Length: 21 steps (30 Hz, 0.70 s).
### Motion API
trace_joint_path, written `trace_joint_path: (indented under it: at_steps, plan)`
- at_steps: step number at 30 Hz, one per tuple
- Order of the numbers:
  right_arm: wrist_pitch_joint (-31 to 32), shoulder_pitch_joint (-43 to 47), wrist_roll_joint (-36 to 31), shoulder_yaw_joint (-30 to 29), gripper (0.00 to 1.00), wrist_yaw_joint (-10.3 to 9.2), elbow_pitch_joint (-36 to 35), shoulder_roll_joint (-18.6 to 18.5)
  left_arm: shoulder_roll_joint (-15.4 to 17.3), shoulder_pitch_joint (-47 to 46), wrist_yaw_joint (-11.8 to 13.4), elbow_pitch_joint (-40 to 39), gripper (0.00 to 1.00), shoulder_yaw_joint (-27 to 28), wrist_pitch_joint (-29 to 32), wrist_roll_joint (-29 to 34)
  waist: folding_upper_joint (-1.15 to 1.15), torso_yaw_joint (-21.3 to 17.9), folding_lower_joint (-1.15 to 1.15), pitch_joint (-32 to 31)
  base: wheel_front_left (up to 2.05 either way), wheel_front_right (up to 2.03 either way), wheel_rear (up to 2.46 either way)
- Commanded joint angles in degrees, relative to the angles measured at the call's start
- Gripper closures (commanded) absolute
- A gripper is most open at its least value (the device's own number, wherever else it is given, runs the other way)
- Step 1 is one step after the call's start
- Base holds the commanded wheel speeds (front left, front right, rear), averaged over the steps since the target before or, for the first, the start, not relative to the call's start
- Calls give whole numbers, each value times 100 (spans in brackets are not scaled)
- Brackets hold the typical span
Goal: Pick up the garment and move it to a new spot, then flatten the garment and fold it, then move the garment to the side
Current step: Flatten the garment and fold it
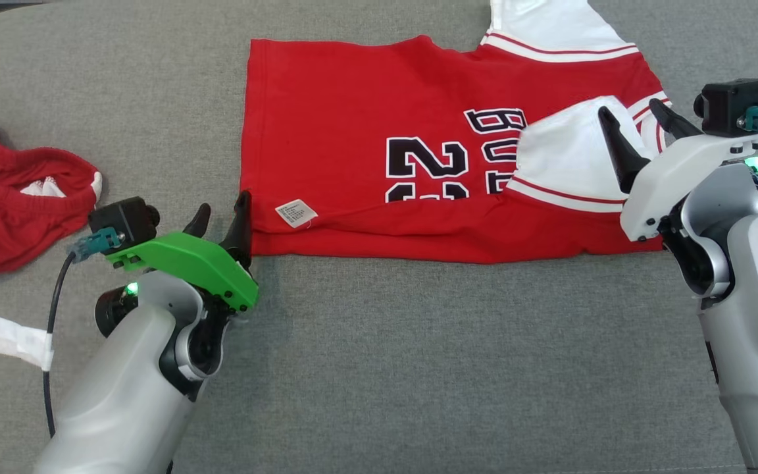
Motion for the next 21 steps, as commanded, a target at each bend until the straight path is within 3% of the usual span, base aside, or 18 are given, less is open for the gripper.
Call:
trace_joint_path:
  at_steps: [1, 8, 16, 21]
  plan:
    - [-42, 70, 39, -52, 0, -4, 20, -31, 114, 146, 13, 15, 0, -24, -64, 119, 0, -5, 0, -79, 0, 0, 0]
    - [380, 720, -105, -610, 0, -4, -173, -17, 384, 529, 138, -102, 0, -262, -180, 409, 0, -86, 0, -252, 0, 0, 0]
    - [417, 1282, -462, -1110, 0, -3, -285, 322, 322, 484, 263, 130, 0, -517, -39, 598, 0, -241, 0, -177, 0, 0, 0]
    - [176, 1119, -546, -1292, 0, -4, -34, 524, 257, 270, 327, 336, 0, -539, -105, 697, 0, -276, 0, 2, 0, 0, 0]
